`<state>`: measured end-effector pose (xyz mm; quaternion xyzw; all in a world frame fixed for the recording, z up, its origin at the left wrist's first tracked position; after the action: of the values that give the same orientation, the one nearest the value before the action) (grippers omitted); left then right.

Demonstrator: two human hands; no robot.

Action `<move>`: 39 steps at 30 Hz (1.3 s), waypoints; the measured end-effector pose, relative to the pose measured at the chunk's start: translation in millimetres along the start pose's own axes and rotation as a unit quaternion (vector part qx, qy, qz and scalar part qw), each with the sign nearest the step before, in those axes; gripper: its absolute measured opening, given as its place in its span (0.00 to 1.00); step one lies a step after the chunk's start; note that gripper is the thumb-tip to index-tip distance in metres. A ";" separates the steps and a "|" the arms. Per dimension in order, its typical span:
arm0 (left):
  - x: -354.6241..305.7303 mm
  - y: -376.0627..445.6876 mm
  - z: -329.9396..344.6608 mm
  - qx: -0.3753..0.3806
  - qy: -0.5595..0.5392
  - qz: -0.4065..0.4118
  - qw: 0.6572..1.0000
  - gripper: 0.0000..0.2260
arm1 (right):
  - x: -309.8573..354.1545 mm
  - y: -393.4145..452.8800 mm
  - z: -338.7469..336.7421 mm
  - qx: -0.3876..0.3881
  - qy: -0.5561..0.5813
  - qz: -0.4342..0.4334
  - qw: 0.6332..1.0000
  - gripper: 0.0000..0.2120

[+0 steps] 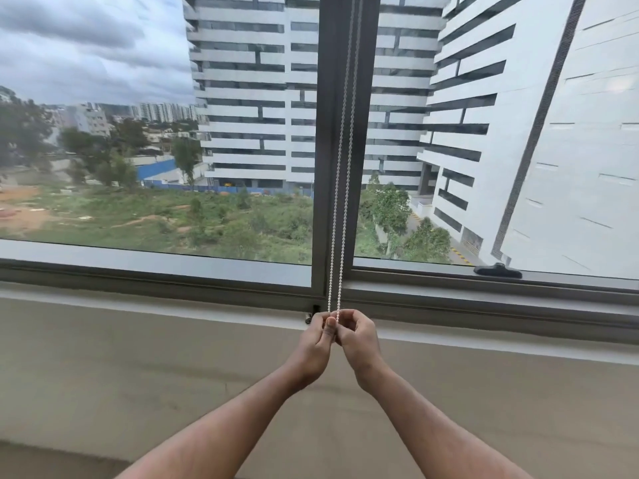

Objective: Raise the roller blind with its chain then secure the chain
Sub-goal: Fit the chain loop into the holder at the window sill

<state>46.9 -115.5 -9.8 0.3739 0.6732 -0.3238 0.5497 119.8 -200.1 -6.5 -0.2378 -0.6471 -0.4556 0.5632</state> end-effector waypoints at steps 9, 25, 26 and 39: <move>21.1 65.8 -29.1 0.020 0.074 0.045 0.996 0.12 | -34.0 44.7 23.1 -0.030 0.033 -0.005 0.999 0.14; 46.2 161.3 -93.4 0.012 0.073 0.088 0.993 0.14 | -112.0 118.1 42.9 -0.161 -0.047 0.062 0.984 0.09; 46.3 164.7 -93.6 0.013 0.068 0.086 0.994 0.13 | -118.3 118.7 42.0 -0.156 -0.067 0.069 0.983 0.10; 42.6 194.9 -88.4 -0.030 0.000 0.072 0.997 0.16 | -186.8 144.8 36.7 -0.028 -0.221 0.119 0.968 0.17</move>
<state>165.4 65.2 -40.1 0.4052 0.6538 -0.2628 0.5825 267.0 -62.0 -134.7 -0.4232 -0.7100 -0.3393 0.4492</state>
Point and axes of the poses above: each hand's wrist, its own y-axis towards the middle knuckle, its own z-axis out of the palm, x = y × z, the point moved 5 cm from there along y, towards the middle knuckle, and after that the axes turned 13 degrees about -z, right-handed, at the moved point
